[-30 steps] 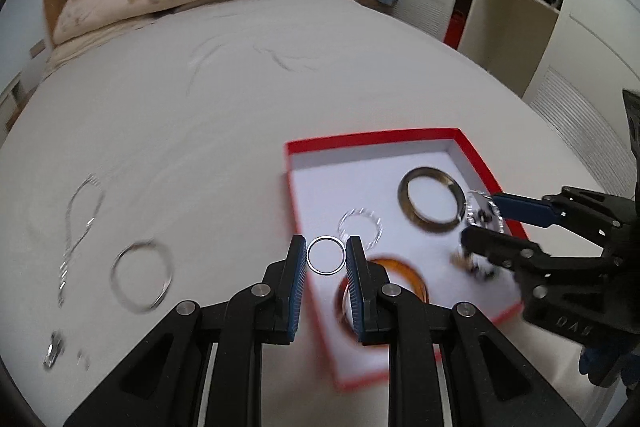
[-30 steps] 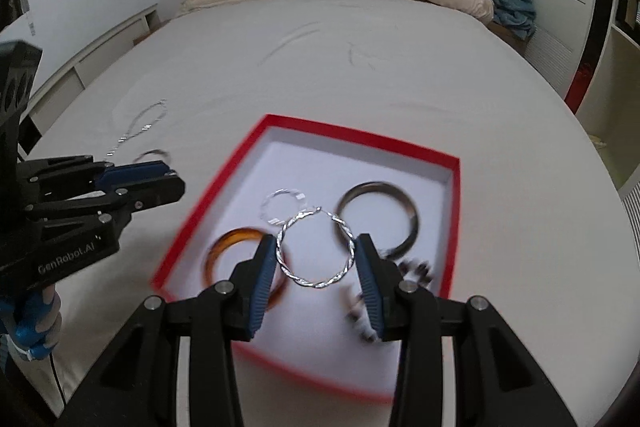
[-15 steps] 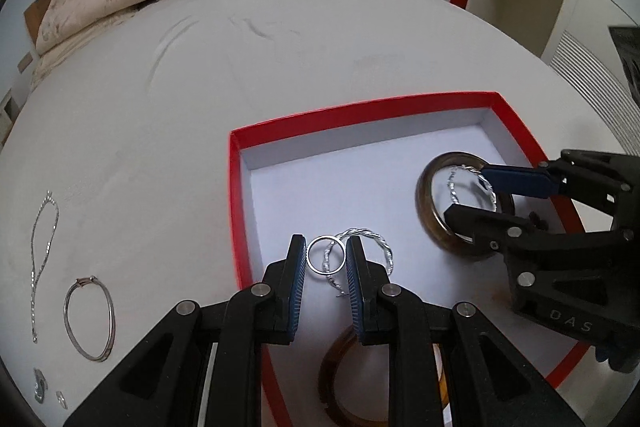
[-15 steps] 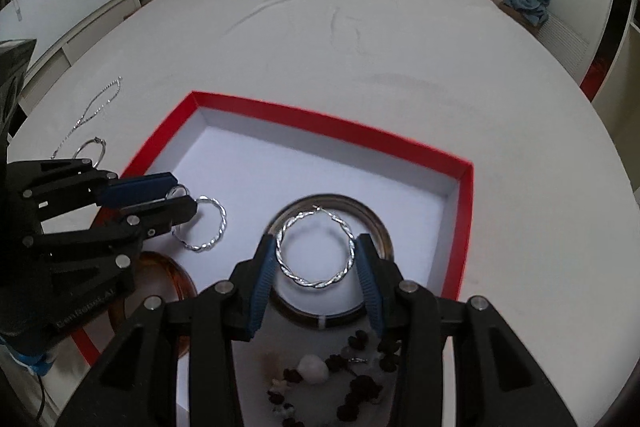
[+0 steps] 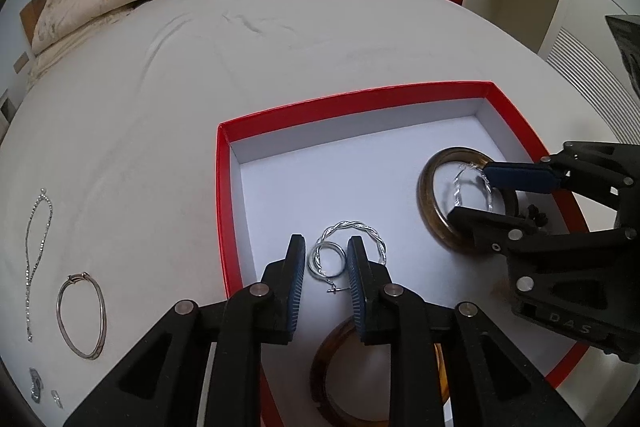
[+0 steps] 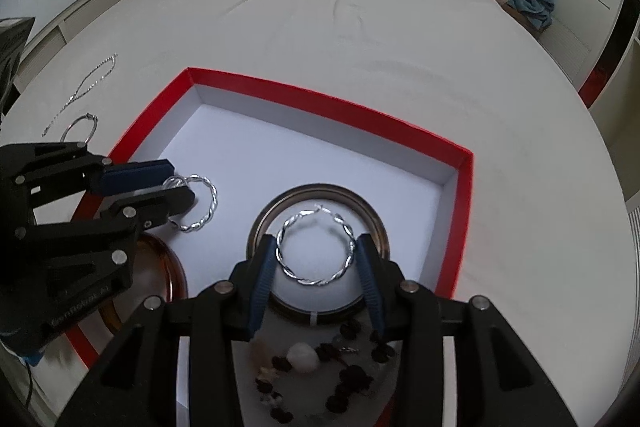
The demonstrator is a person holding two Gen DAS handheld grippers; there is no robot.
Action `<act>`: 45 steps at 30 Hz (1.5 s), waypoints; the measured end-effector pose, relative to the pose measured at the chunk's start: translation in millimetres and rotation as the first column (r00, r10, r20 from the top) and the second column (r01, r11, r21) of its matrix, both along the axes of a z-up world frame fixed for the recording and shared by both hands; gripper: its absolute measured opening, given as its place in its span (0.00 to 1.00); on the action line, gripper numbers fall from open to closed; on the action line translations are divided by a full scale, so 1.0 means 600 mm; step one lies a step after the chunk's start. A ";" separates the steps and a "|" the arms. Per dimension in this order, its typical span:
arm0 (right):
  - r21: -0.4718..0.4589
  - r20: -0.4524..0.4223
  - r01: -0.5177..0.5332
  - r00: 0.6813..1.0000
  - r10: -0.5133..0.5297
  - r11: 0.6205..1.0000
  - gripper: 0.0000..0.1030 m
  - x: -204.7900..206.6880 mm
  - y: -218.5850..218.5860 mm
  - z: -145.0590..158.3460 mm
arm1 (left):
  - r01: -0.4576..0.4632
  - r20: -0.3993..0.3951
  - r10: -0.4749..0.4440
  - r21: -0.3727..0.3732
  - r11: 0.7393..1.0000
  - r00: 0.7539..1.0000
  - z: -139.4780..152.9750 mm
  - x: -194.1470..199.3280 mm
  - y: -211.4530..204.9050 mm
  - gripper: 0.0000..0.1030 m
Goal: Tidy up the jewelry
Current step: 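Carry both into the red box and open both tools over it, then withdraw both tools from the box and move toward the silver watch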
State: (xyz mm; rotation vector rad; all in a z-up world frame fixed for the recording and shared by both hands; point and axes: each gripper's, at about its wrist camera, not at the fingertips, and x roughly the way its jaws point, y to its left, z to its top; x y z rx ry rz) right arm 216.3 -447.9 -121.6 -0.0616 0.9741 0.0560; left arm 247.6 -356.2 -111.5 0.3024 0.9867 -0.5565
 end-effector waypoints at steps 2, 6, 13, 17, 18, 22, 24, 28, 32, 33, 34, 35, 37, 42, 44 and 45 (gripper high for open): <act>-0.006 0.000 0.002 1.000 -0.002 1.000 0.40 -0.005 0.000 0.002 | -0.002 -0.009 0.002 -0.009 1.000 1.000 0.001 0.001 0.000 0.25; -0.010 0.009 0.008 1.000 -0.008 1.000 0.44 -0.018 0.003 0.010 | -0.004 -0.002 0.004 -0.019 1.000 1.000 0.009 -0.004 -0.002 0.39; -0.018 0.038 0.024 0.999 -0.023 1.000 0.46 -0.052 0.010 0.042 | -0.015 0.022 0.015 -0.042 0.999 1.000 0.046 -0.018 0.011 0.43; -0.015 0.065 0.032 0.997 -0.031 0.999 0.46 -0.086 0.015 0.076 | -0.031 0.047 0.034 -0.058 0.998 0.998 0.083 -0.037 0.034 0.43; -0.013 0.072 0.033 0.997 -0.032 0.999 0.46 -0.095 0.018 0.084 | -0.037 0.052 0.041 -0.061 0.997 0.998 0.092 -0.045 0.045 0.43; 0.003 0.107 0.030 0.994 -0.030 1.000 0.46 -0.137 0.037 0.123 | -0.058 0.060 0.062 -0.067 0.996 0.996 0.122 -0.081 0.086 0.43; 0.013 0.124 0.025 0.992 -0.026 1.000 0.46 -0.159 0.053 0.144 | -0.066 0.070 0.071 -0.061 0.996 0.995 0.137 -0.099 0.108 0.43; 0.031 0.150 0.012 0.989 -0.017 0.999 0.46 -0.195 0.084 0.179 | -0.096 0.079 0.099 -0.042 0.995 0.992 0.158 -0.141 0.170 0.45; 0.049 0.179 -0.013 0.984 0.004 0.999 0.46 -0.239 0.143 0.209 | -0.142 0.104 0.145 -0.035 0.989 0.984 0.180 -0.181 0.247 0.47; 0.051 0.184 -0.019 0.983 0.010 0.998 0.45 -0.245 0.155 0.215 | -0.157 0.113 0.160 -0.036 0.987 0.981 0.188 -0.191 0.270 0.47; 0.054 0.190 -0.028 0.982 0.017 0.998 0.45 -0.254 0.168 0.220 | -0.171 0.119 0.174 -0.037 0.985 0.977 0.194 -0.202 0.289 0.47; 0.057 0.197 -0.039 0.980 0.027 0.998 0.45 -0.264 0.184 0.228 | -0.188 0.125 0.191 -0.040 0.981 0.974 0.199 -0.211 0.310 0.47; 0.065 0.208 -0.054 0.977 0.040 0.996 0.45 -0.279 0.208 0.239 | -0.224 0.134 0.229 -0.048 0.973 0.964 0.209 -0.230 0.357 0.50; 0.067 0.232 -0.109 0.969 0.091 0.992 0.45 -0.321 0.276 0.264 | -0.322 0.146 0.328 -0.062 0.945 0.933 0.221 -0.272 0.467 0.51; 0.068 0.241 -0.131 0.964 0.111 0.989 0.45 -0.336 0.303 0.270 | -0.358 0.149 0.364 -0.069 0.931 0.919 0.223 -0.289 0.511 0.51; 0.067 0.245 -0.140 0.962 0.119 0.988 0.45 -0.341 0.313 0.272 | -0.377 0.152 0.383 -0.071 0.924 0.911 0.223 -0.298 0.533 0.51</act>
